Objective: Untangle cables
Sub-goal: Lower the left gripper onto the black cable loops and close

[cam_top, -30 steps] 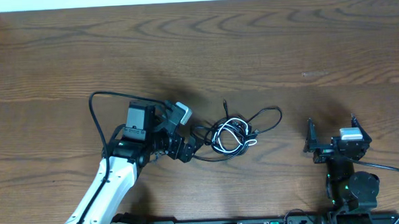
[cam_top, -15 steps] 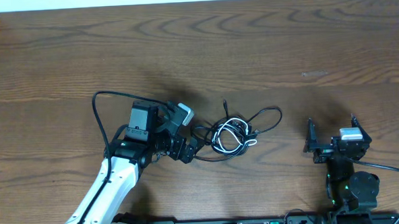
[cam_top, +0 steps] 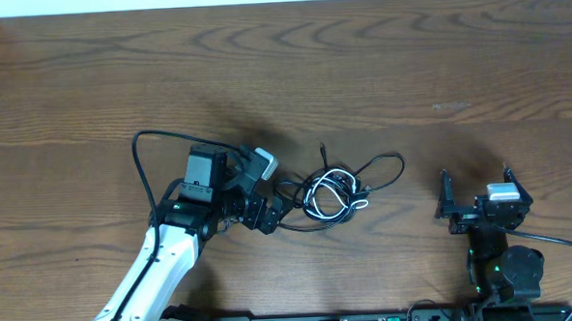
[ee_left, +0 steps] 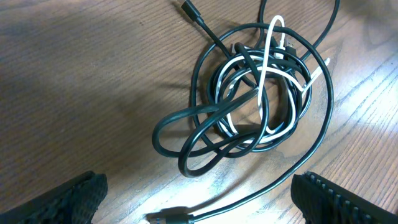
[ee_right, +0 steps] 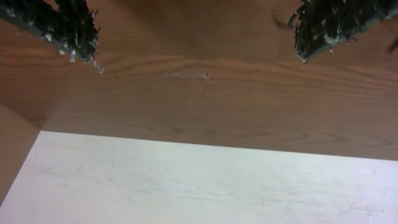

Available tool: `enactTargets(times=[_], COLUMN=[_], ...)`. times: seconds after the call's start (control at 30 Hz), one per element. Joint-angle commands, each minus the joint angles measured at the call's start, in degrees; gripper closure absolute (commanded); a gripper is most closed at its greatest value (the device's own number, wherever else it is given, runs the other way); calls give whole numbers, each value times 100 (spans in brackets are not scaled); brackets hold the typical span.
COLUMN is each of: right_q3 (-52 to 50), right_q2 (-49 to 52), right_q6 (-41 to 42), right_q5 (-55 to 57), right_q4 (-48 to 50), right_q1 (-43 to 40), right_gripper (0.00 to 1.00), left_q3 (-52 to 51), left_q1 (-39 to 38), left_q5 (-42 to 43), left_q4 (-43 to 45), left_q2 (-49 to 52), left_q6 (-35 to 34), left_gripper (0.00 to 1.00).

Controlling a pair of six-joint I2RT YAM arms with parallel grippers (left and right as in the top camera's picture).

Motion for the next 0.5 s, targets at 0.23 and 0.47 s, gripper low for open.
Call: enactTargets(times=[0.23, 0.47], right_q3=[-7, -7], right_q2=[-35, -35], right_q6=[70, 70], right_q5=[-24, -22], right_q4=[-20, -20], right_q1=[-44, -44], right_gripper=[1, 1], left_q3=[153, 157], left_q1=[-13, -15], left_q5=[-35, -514], left_q4=[-55, -566], left_q2=[7, 4], left_q6=[-356, -481], left_gripper=[1, 1])
